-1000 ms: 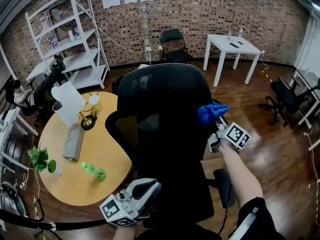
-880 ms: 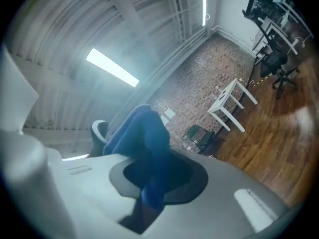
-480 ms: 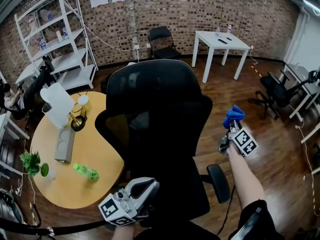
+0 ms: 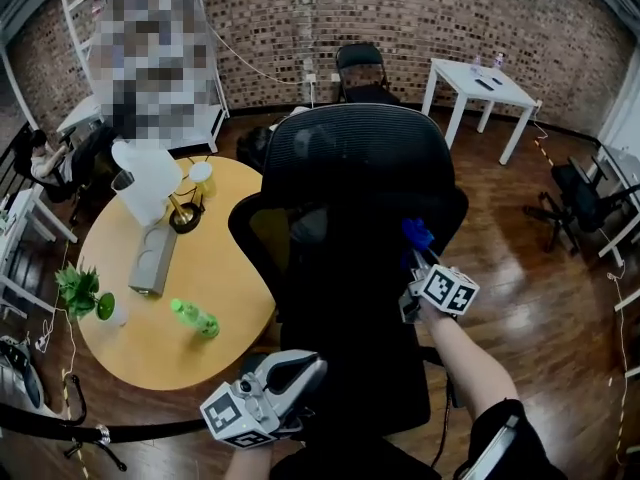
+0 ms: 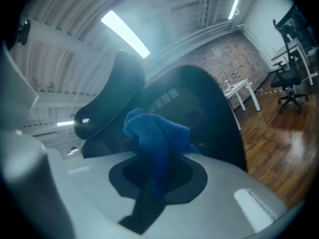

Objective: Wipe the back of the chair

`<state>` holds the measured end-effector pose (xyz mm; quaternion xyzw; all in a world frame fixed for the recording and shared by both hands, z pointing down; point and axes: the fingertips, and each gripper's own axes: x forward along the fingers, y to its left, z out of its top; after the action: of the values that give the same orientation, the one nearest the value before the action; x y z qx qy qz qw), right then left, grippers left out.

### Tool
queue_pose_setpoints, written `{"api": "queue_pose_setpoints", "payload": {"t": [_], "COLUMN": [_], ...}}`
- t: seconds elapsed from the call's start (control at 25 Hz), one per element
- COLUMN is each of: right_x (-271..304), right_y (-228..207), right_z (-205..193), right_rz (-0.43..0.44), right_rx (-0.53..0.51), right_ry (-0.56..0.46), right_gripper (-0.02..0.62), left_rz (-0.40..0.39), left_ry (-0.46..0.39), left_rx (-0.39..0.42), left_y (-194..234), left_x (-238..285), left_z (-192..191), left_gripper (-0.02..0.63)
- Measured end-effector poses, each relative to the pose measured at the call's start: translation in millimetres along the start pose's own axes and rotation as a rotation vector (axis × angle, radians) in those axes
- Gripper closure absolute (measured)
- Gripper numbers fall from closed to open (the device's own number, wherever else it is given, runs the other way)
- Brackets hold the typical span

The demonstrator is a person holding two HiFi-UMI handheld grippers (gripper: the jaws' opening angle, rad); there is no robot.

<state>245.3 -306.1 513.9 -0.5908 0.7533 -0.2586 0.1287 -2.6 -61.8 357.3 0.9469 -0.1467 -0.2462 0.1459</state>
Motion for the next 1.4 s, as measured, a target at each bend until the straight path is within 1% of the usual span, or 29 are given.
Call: {"api": "queue_pose_setpoints", "payload": {"t": [0.16, 0.24, 0.44, 0.6, 0.72, 0.8, 0.92, 0.96, 1.04, 1.08, 1.12, 1.16, 1.2, 1.24, 1.36, 1.4], "right_x": [29, 40, 62, 75, 84, 90, 94, 91, 77, 68, 63, 61, 64, 69, 86, 88], "right_y": [62, 87, 135, 176, 204, 220, 250, 264, 293, 304, 309, 307, 298, 283, 218, 198], "right_z": [-47, -66, -103, -138, -172, -197, -238, -251, -272, -278, -281, -283, -284, -285, -280, -275], "right_rz": [0.141, 0.194, 0.268, 0.356, 0.415, 0.440, 0.478, 0.512, 0.631, 0.692, 0.726, 0.726, 0.696, 0.643, 0.442, 0.394], "right_rx": [-0.039, -0.047, -0.034, -0.052, -0.060, -0.059, -0.026, -0.010, 0.025, 0.043, 0.058, 0.068, 0.074, 0.079, 0.094, 0.095], "right_ry": [0.111, 0.148, 0.201, 0.261, 0.325, 0.379, 0.477, 0.517, 0.587, 0.607, 0.615, 0.615, 0.612, 0.606, 0.581, 0.569], "right_gripper": [0.541, 0.541, 0.541, 0.541, 0.541, 0.541, 0.541, 0.541, 0.541, 0.541, 0.541, 0.541, 0.541, 0.541, 0.541, 0.541], "left_rz": [0.045, 0.069, 0.109, 0.134, 0.147, 0.164, 0.196, 0.204, 0.219, 0.226, 0.232, 0.237, 0.240, 0.241, 0.236, 0.233], "left_ry": [-0.013, -0.021, -0.023, -0.016, -0.026, -0.029, -0.038, -0.034, -0.030, -0.032, -0.036, -0.038, -0.035, -0.031, -0.020, -0.014], "left_rx": [0.022, 0.031, 0.055, 0.096, 0.113, 0.123, 0.129, 0.135, 0.144, 0.144, 0.143, 0.142, 0.143, 0.144, 0.132, 0.128], "left_y": [1, 2, 3, 1, -1, -2, -4, -5, -6, -7, -7, -7, -6, -4, -2, -1], "left_x": [-17, -26, -44, -51, -56, -62, -71, -75, -82, -84, -86, -87, -88, -89, -86, -83], "left_z": [7, 11, 20, 24, 28, 30, 34, 34, 34, 35, 36, 36, 35, 34, 27, 24], "left_gripper": [0.614, 0.614, 0.614, 0.614, 0.614, 0.614, 0.614, 0.614, 0.614, 0.614, 0.614, 0.614, 0.614, 0.614, 0.614, 0.614]}}
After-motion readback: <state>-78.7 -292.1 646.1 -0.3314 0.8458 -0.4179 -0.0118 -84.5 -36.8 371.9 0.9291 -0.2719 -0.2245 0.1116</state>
